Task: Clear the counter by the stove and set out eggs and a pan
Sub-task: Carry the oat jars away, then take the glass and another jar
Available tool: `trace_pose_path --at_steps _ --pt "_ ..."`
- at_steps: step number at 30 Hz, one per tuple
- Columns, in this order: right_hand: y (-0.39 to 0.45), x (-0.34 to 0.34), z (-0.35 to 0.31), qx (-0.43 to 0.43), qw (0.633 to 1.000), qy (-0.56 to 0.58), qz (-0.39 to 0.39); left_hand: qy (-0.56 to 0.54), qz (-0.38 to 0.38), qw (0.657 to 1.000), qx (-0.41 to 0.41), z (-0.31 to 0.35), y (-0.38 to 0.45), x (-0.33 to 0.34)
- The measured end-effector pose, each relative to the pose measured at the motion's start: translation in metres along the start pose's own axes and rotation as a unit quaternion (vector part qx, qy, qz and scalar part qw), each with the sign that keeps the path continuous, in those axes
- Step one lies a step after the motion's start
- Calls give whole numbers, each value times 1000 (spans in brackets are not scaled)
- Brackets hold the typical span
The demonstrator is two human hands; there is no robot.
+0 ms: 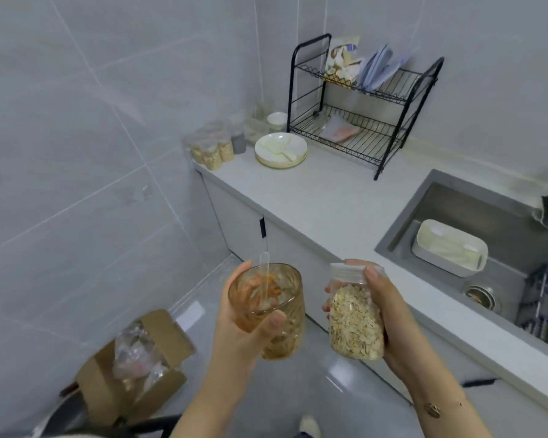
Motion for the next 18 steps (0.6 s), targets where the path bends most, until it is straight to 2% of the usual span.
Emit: trace_pose_path --at_steps 9,13,18 --pt "113 62 -14 25 999 5 -23 -25 19 999 -17 16 121 -16" --pt "165 96 -14 30 1000 8 1 -31 21 999 -8 26 184 -39" --pt "228 147 -17 20 999 -26 40 32 17 999 12 44 262 -71"
Point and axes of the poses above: each hand's wrist, its own y-axis towards the middle knuckle, its own x-axis out of the palm, z = x × y, the point moved 7 cm from there along y, towards the middle knuckle, and after that the axes turned 7 degrees about z, right-handed, at the moved point
